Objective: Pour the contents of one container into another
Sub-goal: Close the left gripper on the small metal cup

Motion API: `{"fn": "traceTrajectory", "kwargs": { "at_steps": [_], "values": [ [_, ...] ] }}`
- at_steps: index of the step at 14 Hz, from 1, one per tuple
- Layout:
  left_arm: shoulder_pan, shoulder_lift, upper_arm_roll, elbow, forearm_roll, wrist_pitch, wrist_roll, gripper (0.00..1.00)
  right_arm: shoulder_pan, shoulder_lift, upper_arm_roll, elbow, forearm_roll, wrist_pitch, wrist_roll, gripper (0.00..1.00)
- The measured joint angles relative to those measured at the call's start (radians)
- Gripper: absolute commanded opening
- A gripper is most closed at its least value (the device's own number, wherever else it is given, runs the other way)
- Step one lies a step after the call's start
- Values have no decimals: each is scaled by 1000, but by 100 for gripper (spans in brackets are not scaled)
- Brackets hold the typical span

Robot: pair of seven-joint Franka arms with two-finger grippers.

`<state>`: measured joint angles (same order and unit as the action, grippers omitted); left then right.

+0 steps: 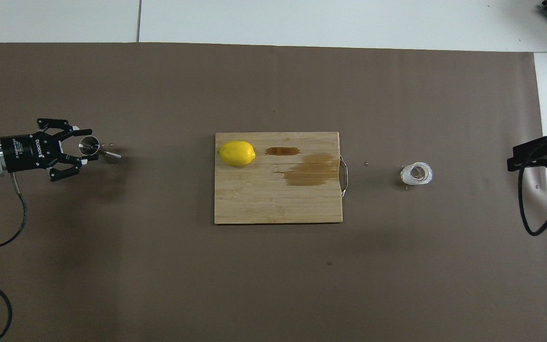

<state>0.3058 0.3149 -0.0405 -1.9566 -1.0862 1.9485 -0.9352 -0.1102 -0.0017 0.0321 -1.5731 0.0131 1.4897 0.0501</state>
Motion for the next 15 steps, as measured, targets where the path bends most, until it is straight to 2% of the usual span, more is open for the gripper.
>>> {"fn": "traceTrajectory", "kwargs": {
  "at_steps": [1, 8, 15],
  "values": [
    [0, 0, 0, 0, 0, 0, 0, 0, 0, 0, 0, 0, 0, 0, 0, 100],
    [1, -1, 3, 5, 0, -6, 2, 0, 0, 0, 0, 0, 0, 0, 0, 100],
    [-7, -19, -17, 72, -2, -54, -20, 0, 0, 0, 0, 0, 0, 0, 0, 100]
  ]
}}
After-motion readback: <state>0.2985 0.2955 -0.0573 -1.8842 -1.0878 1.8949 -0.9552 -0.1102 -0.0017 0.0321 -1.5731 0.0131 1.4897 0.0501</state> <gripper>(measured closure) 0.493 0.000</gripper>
